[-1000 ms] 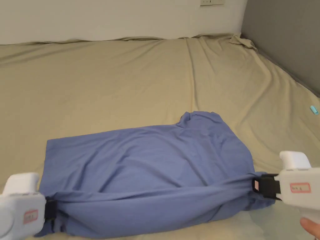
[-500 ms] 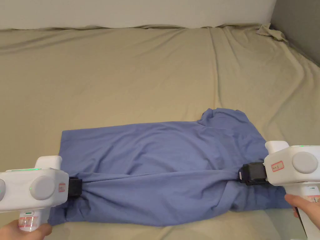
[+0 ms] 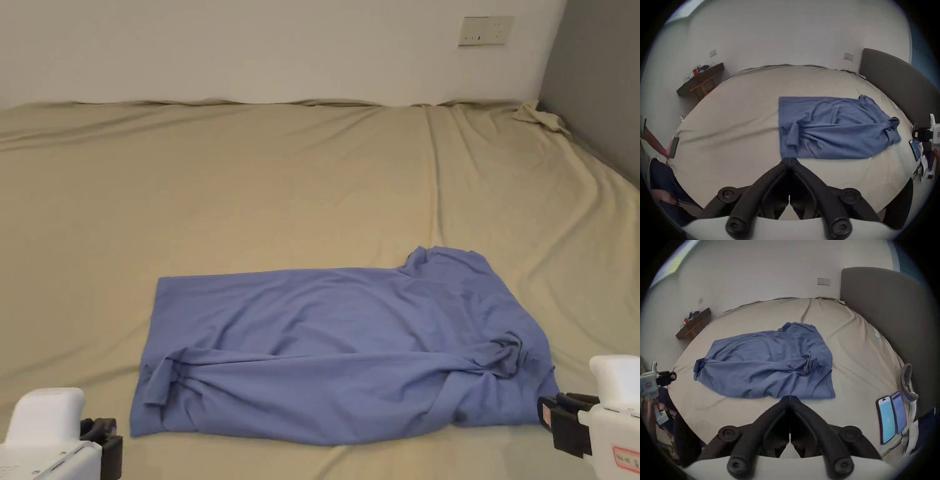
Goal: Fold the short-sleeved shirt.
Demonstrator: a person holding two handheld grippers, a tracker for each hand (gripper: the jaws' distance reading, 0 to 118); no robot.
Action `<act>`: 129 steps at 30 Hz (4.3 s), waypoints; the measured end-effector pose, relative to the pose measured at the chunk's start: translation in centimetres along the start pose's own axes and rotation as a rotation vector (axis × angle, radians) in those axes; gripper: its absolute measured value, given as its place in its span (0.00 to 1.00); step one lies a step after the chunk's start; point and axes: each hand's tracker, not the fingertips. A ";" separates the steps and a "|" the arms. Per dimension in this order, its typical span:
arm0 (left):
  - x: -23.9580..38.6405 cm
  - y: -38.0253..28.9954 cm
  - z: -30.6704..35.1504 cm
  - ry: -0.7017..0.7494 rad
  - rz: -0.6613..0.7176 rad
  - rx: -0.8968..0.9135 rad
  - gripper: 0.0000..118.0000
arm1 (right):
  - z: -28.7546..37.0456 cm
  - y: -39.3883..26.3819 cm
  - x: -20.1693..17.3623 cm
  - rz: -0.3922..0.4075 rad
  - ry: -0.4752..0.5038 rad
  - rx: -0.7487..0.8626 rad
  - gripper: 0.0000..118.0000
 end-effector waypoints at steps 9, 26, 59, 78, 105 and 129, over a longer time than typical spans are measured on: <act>0.2 1.6 -5.8 -0.089 0.024 -0.109 0.63 | -0.1 -0.2 -0.5 -0.023 0.037 -0.014 0.02; -0.7 2.2 -14.3 -0.100 -0.013 -0.222 0.08 | -6.9 2.5 -2.8 -0.011 0.109 -0.076 0.02; -3.0 5.1 -6.4 -0.196 -0.052 -0.161 0.08 | -2.0 2.1 3.9 -0.027 0.013 0.006 0.09; -5.7 -3.2 -4.1 -0.062 0.069 -0.275 0.85 | -0.3 -5.3 3.8 -0.021 -0.059 -0.168 0.99; -3.0 14.6 -13.8 -0.099 0.065 -0.103 0.78 | -2.0 8.1 -2.7 0.034 0.054 0.092 0.02; -2.1 14.9 -22.8 -0.071 -0.116 -0.255 0.01 | -8.7 10.0 -0.9 0.011 0.103 0.006 0.02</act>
